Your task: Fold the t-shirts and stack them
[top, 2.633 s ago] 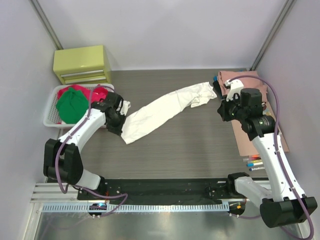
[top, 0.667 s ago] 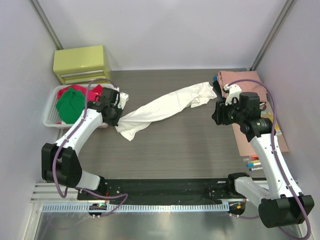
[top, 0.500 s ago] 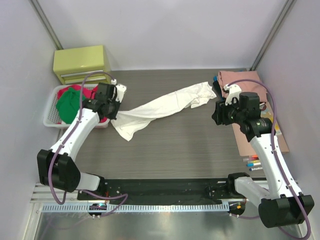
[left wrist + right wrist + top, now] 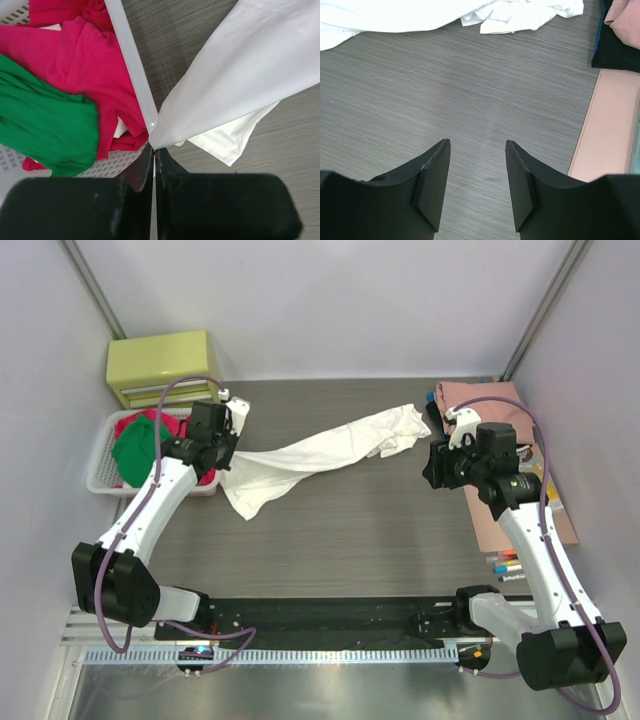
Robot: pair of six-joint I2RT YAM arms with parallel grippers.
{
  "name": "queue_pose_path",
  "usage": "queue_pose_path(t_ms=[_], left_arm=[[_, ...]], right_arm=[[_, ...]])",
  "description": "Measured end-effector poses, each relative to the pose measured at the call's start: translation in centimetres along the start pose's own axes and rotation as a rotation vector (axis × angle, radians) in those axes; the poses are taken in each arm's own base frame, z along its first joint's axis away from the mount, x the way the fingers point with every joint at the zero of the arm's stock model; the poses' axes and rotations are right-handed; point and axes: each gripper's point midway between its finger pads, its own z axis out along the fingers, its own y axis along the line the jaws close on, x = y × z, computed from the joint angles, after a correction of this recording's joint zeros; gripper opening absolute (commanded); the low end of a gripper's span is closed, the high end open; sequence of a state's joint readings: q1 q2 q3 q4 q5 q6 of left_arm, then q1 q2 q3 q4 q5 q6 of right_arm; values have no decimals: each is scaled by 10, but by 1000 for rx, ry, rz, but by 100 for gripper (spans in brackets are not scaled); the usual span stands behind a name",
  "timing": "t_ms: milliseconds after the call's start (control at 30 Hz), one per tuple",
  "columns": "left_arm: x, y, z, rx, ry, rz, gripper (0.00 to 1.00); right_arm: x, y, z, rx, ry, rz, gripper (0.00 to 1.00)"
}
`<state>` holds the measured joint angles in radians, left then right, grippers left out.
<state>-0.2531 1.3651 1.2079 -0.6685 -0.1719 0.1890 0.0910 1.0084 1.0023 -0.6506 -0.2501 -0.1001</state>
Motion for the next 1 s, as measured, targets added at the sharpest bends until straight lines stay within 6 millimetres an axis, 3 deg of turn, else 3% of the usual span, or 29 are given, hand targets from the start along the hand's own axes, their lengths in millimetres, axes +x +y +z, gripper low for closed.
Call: queue_pose_path(t_ms=[367,500,700,833,1000], left_arm=[[-2,3,1,-17,-5,-3,0],[-23,10,-19,-23,-66,-20,0],[-68,28,-81,-50,-253,-67,0],[-73,34,-108,-62,-310,-78,0],[-65,32,-106,-56,-283,-73,0]], right_arm=[[20,-3,35,-34,112,27,54],[16,-3,35,-34,91,22,54],[27,-4,42,-39,118,26,54],[28,-5,47,-43,124,29,54],[28,-4,49,-49,123,29,54]])
